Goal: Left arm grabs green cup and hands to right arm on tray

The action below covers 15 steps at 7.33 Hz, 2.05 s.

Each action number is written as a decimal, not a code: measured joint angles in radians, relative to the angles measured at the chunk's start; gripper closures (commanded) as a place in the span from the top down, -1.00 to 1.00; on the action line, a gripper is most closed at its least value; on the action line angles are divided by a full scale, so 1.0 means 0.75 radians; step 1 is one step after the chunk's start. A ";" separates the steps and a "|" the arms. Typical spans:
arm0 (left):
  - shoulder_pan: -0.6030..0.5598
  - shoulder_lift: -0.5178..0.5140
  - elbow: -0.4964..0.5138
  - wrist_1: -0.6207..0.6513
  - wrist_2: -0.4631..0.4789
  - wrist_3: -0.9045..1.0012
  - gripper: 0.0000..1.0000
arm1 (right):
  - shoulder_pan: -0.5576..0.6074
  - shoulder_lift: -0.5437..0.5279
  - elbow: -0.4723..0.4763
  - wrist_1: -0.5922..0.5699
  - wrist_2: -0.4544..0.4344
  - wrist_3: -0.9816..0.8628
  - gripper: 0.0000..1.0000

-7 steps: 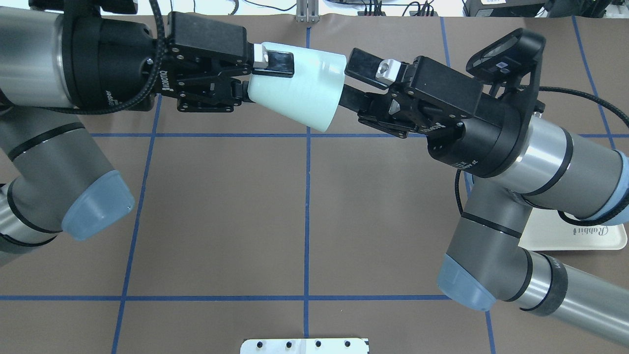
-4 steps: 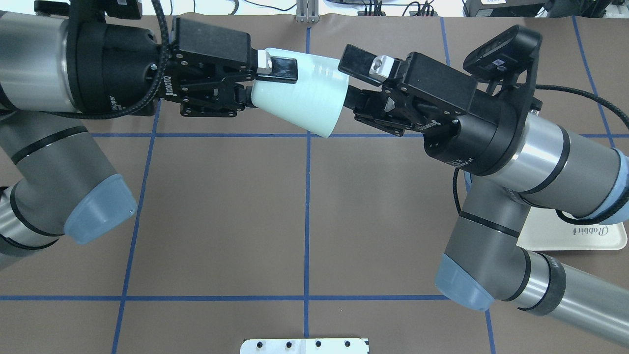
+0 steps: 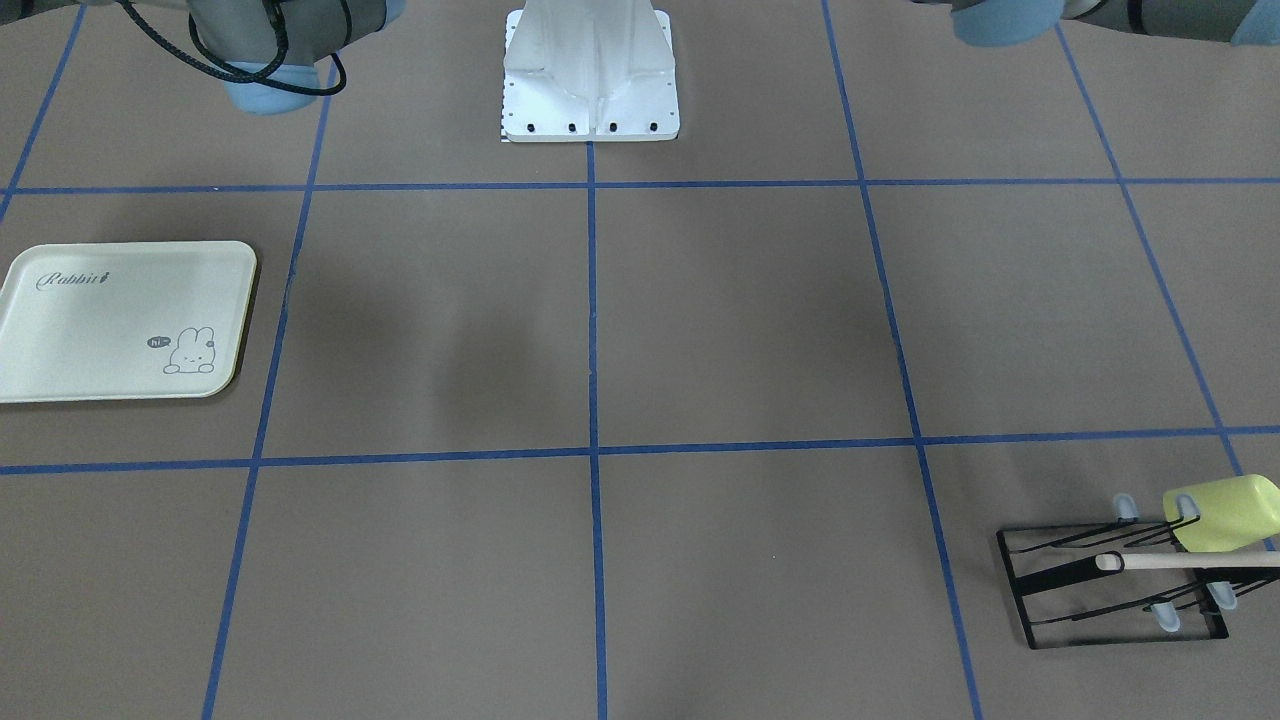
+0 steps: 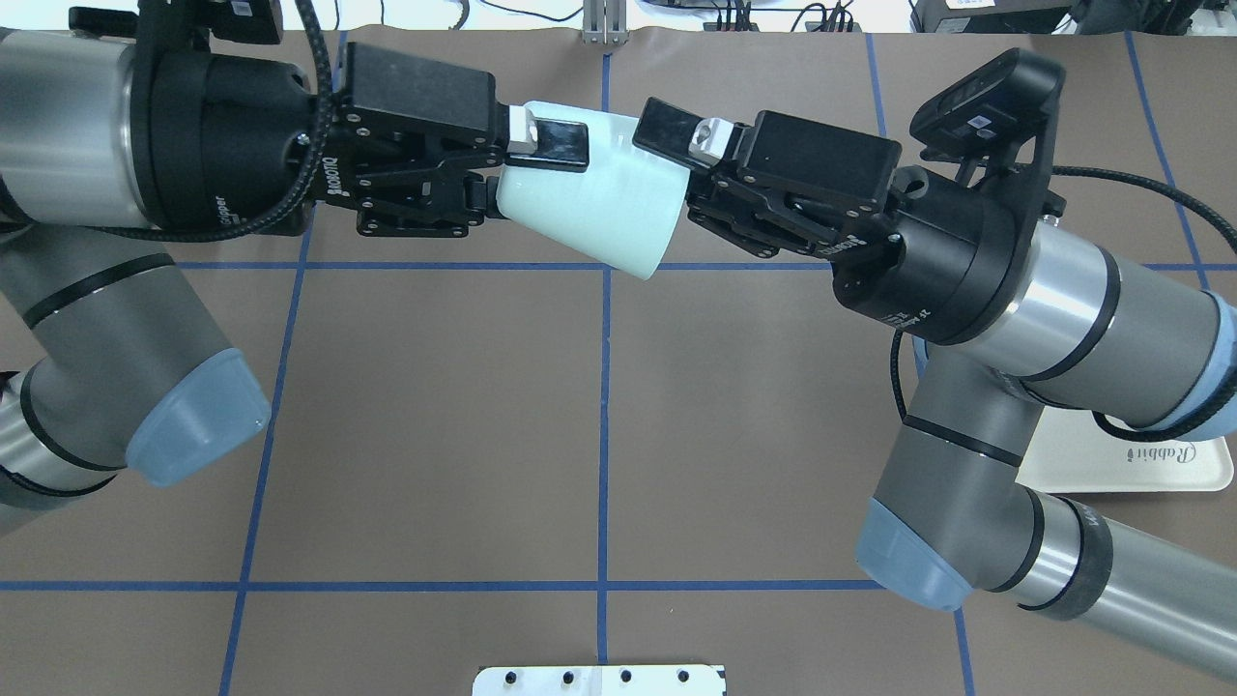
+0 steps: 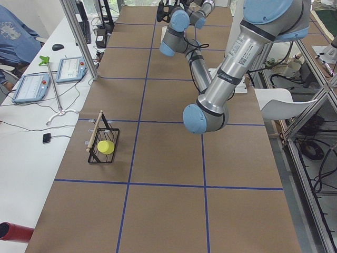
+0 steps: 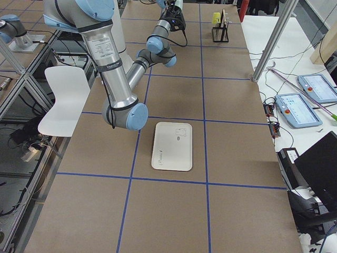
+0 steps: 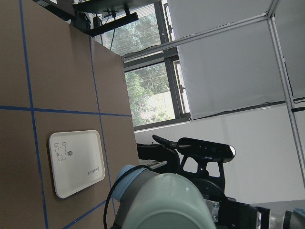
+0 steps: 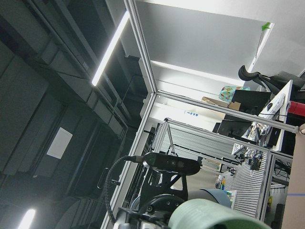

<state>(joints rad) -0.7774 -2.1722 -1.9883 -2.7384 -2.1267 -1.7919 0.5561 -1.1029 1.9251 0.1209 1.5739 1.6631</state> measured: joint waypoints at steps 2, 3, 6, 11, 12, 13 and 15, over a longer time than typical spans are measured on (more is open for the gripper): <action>0.001 -0.002 -0.001 0.001 -0.004 0.004 1.00 | 0.002 -0.001 0.002 -0.010 0.000 -0.001 -1.00; 0.001 -0.005 -0.002 0.000 -0.006 0.007 1.00 | 0.004 -0.002 0.004 -0.015 0.000 -0.003 -1.00; -0.004 -0.006 -0.004 0.000 -0.007 0.003 1.00 | 0.014 -0.032 0.030 -0.020 0.004 -0.008 -1.00; -0.009 0.025 0.011 0.008 -0.009 0.016 1.00 | 0.119 -0.100 0.035 -0.333 0.015 -0.009 -1.00; -0.009 0.051 0.026 0.011 -0.009 0.033 1.00 | 0.161 -0.114 0.037 -0.459 0.035 -0.009 -1.00; -0.009 0.074 0.049 0.014 -0.009 0.069 1.00 | 0.221 -0.133 0.038 -0.580 0.087 -0.009 -1.00; -0.009 0.104 0.116 0.086 -0.017 0.194 1.00 | 0.451 -0.185 0.039 -0.841 0.377 -0.020 -1.00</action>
<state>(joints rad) -0.7844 -2.0943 -1.9010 -2.6742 -2.1395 -1.6468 0.8946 -1.2418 1.9541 -0.5098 1.8568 1.6479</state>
